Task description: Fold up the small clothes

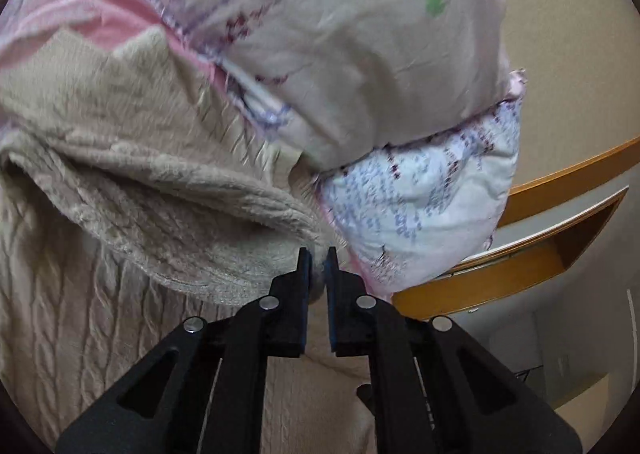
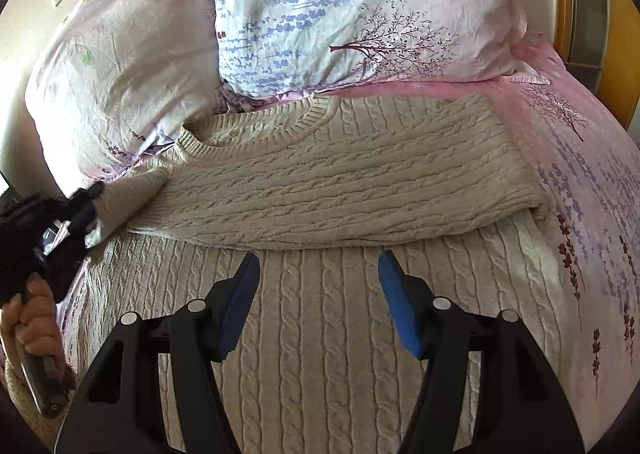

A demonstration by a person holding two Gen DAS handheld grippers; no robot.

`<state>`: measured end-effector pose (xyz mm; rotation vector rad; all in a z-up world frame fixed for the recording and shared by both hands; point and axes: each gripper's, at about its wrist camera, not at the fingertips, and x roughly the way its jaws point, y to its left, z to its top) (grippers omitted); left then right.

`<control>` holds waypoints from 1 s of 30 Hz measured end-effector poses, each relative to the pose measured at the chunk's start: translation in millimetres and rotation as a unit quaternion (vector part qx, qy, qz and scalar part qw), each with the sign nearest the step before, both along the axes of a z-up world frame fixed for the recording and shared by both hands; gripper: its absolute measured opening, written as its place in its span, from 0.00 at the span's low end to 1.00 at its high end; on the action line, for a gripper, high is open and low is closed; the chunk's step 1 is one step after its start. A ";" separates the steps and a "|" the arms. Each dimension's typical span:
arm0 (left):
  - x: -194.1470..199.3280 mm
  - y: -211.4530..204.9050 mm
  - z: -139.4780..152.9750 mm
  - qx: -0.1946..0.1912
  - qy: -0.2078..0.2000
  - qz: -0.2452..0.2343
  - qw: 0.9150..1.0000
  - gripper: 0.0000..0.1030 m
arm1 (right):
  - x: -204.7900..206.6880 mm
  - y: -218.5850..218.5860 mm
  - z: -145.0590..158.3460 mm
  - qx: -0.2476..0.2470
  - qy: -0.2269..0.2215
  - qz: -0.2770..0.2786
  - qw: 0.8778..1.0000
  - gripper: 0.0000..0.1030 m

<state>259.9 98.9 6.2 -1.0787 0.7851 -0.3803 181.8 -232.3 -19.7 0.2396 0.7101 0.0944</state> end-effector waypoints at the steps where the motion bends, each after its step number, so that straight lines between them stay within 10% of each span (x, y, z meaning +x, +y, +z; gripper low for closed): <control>1: 0.7 -4.0 -10.2 -0.002 0.016 -0.001 1.000 0.08 | -0.2 -1.9 -0.1 0.000 0.001 -0.001 1.000 0.62; 6: -10.3 10.9 -19.1 0.000 0.038 0.026 0.999 0.34 | -0.3 -6.5 -0.3 0.004 0.001 -0.005 1.000 0.62; 13: -24.8 79.9 -12.3 -0.005 0.053 0.114 0.992 0.39 | 0.3 -3.3 -3.0 0.006 0.005 0.003 1.000 0.62; 20: -27.1 97.5 -9.4 -0.019 0.053 0.141 0.988 0.08 | -1.6 -9.5 -4.3 0.012 0.006 0.001 1.000 0.62; 30: 11.2 -27.7 53.5 0.008 -0.065 0.003 0.998 0.07 | -9.7 -48.4 3.7 0.032 -0.013 -0.035 0.999 0.62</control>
